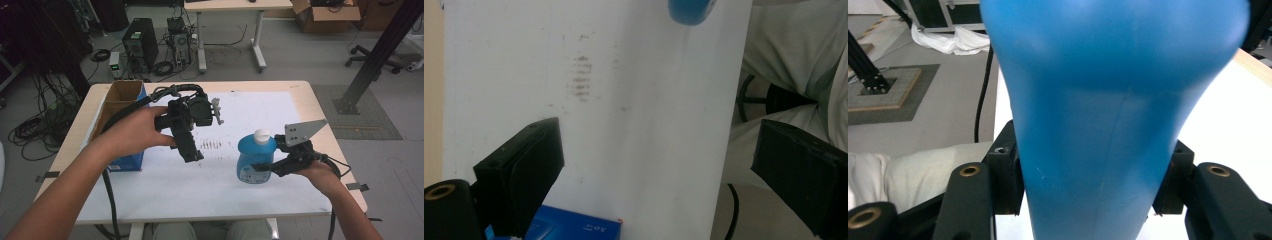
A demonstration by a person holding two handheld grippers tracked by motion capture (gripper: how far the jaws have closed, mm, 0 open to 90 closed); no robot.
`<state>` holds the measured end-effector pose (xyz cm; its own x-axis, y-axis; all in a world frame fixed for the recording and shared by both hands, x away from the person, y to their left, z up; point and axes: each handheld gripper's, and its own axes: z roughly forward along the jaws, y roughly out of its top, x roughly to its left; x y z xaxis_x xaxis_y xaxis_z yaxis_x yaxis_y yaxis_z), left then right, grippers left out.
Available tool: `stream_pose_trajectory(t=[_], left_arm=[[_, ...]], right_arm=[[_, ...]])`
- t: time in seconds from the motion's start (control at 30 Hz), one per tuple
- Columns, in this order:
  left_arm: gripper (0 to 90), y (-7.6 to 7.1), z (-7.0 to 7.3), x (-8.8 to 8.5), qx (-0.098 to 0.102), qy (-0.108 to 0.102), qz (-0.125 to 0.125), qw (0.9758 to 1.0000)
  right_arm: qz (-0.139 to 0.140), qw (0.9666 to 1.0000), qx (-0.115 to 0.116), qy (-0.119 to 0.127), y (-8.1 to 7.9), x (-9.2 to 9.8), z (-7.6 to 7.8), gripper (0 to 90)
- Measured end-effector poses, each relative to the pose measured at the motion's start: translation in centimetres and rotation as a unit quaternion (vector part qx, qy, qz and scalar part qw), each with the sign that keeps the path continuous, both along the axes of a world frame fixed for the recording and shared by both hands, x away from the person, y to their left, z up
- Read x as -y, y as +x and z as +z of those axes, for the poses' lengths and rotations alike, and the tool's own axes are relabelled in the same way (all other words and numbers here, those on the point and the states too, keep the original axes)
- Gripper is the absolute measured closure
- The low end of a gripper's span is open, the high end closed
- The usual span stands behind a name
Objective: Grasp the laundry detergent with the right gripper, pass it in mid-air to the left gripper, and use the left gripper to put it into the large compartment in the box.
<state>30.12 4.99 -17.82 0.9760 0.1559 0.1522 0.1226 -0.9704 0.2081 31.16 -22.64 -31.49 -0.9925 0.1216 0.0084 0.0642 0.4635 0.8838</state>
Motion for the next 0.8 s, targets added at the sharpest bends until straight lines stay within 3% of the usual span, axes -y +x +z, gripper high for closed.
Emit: stream_pose_trajectory(t=[0.8], left_arm=[[6.6, -0.8, 1.0, 1.1, -0.012, -0.008, -0.025, 0.9996]], right_arm=[[0.063, 0.9979, 0.012, -0.007, 1.0, -6.0, 1.3, 44.1]])
